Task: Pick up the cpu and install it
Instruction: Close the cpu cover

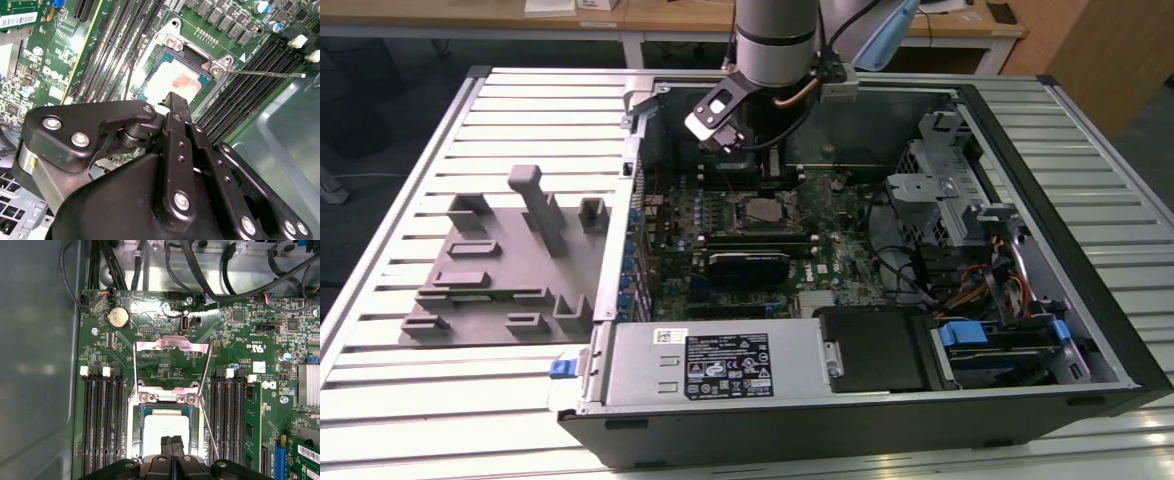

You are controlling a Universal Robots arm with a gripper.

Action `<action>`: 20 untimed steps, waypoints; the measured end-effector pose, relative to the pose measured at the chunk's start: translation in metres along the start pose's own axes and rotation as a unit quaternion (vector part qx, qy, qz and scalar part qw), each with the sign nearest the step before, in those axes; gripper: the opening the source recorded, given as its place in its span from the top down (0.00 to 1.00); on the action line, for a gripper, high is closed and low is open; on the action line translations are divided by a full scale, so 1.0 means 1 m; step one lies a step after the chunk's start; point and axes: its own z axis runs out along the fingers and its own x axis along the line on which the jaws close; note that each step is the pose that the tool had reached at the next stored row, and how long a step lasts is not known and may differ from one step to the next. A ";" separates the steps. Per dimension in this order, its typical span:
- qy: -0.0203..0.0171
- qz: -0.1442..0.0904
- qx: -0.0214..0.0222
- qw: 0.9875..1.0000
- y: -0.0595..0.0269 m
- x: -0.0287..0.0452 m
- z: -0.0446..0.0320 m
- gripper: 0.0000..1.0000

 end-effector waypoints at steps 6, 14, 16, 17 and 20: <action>0.000 0.000 0.000 1.000 0.0000 0.0000 -0.0002 0.89; 0.000 0.000 0.000 1.000 0.0002 -0.0002 -0.0088 0.89; 0.000 0.000 0.000 1.000 0.0004 -0.0003 -0.0125 0.89; 0.000 0.000 0.000 1.000 0.0005 -0.0003 -0.0140 0.89; 0.000 0.000 0.000 1.000 0.0006 -0.0004 -0.0174 0.89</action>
